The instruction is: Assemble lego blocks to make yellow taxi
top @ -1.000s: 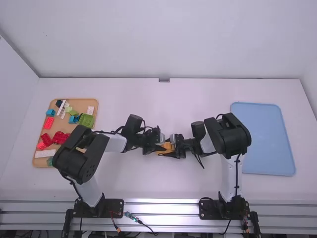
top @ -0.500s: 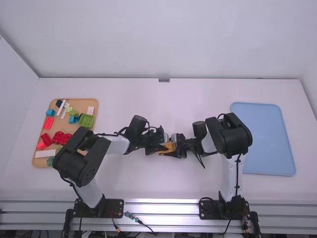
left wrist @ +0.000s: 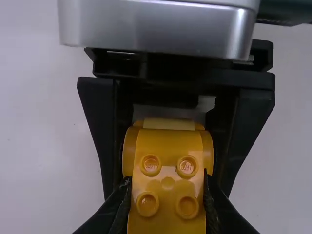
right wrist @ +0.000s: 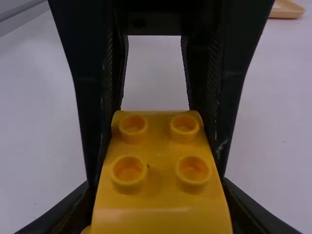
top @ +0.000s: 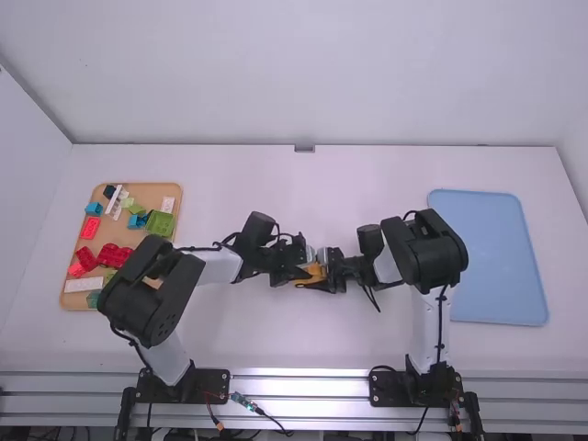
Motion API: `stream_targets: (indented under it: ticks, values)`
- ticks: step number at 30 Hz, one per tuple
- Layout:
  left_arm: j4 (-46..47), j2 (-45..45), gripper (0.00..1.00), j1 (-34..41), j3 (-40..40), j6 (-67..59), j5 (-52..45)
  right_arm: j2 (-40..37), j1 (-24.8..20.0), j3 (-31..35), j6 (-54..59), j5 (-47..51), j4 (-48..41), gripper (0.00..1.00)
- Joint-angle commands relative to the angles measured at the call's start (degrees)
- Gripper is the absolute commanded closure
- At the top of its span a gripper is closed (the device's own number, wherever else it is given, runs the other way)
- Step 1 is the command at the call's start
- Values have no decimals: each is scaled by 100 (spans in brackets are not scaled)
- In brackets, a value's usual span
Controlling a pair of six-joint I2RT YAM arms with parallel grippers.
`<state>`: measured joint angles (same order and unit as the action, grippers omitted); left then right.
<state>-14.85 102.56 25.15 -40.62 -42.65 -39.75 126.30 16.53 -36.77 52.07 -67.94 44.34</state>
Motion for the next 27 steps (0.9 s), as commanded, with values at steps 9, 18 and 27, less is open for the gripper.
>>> stream_targets:
  ticks: [9,18,27]
  values:
    - [87,341,76,284,199,173,466,83,146,-72,-76,68,-24,61]
    - [-20,339,74,219,205,216,424,83,144,-72,-76,70,-28,61]
    - [-42,297,67,219,205,236,422,83,140,-83,-59,72,-118,61]
